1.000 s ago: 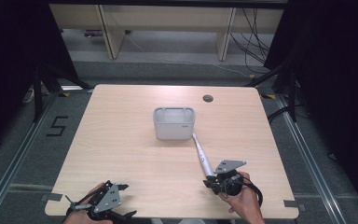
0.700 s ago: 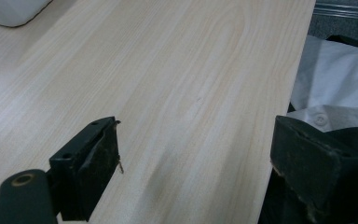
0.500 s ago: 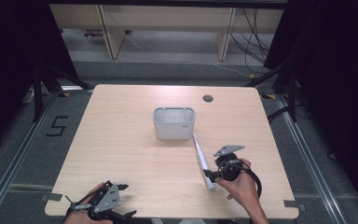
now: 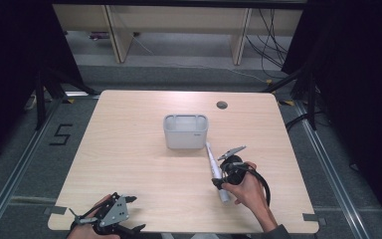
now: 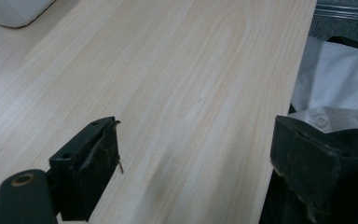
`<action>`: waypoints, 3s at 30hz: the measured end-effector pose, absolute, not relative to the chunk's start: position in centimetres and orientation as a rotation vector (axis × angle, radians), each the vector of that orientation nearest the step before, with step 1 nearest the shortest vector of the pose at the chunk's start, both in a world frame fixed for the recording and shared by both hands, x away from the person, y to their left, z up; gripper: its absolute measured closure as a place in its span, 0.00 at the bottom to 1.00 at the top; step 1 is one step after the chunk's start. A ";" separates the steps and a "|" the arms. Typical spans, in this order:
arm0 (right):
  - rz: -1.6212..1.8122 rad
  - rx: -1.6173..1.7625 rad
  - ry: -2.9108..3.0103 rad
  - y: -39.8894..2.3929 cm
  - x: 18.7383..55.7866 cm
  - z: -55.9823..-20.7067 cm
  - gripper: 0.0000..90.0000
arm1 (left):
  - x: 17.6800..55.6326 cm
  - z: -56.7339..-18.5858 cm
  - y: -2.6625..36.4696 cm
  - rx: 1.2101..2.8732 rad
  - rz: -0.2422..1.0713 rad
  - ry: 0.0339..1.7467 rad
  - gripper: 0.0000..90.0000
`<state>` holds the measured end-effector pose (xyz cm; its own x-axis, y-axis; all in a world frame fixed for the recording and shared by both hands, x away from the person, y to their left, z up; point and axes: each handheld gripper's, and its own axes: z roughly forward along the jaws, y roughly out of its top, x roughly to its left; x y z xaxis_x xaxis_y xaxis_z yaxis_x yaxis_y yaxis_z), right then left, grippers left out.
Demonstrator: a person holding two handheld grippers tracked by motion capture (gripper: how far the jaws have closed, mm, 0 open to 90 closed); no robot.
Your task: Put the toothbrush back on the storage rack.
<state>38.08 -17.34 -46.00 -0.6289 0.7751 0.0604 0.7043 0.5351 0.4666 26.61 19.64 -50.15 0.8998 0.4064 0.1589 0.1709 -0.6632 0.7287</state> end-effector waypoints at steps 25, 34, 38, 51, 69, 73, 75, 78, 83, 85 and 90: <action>0.504 1.213 2.704 -15.6 41.0 -47.3 0.49 | 26.6 -50.3 19.6 2.274 0.407 0.419 0.16; 0.421 1.201 2.733 -15.1 41.9 -47.5 0.55 | 26.6 -50.3 19.6 2.276 0.404 0.413 0.16; 0.396 1.221 2.744 -15.0 42.1 -47.5 0.56 | 26.6 -50.2 19.6 2.281 0.397 0.408 0.16; 0.290 1.237 2.772 -16.5 43.3 -47.6 0.71 | 26.6 -50.3 19.6 2.275 0.403 0.414 0.16; 0.239 1.185 2.805 -17.3 42.9 -47.4 0.74 | 26.7 -50.3 19.6 2.273 0.406 0.412 0.16; 0.251 1.142 2.804 -17.5 42.7 -47.4 0.74 | 26.6 -50.3 19.5 2.270 0.399 0.415 0.16; 0.253 1.149 2.807 -17.5 42.5 -47.2 0.74 | 26.6 -50.3 19.6 2.272 0.405 0.413 0.16; 0.267 1.120 2.802 -17.7 42.3 -46.9 0.74 | 26.7 -50.2 19.6 2.289 0.411 0.403 0.16; 0.334 1.096 2.765 -18.2 41.7 -45.7 0.74 | 26.7 -50.2 19.6 2.283 0.407 0.407 0.16; 0.373 1.109 2.748 -18.4 41.4 -45.2 0.74 | 26.6 -50.2 19.6 2.277 0.407 0.418 0.16; 0.455 1.089 2.700 -19.2 40.9 -44.2 0.74 | 26.7 -50.3 19.5 2.271 0.402 0.415 0.16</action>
<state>40.89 -19.21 -44.25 -0.7103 0.7009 -0.0644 0.6410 0.6820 0.3522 26.67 19.54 -50.31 0.8968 0.4140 0.1557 0.1684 -0.6450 0.7454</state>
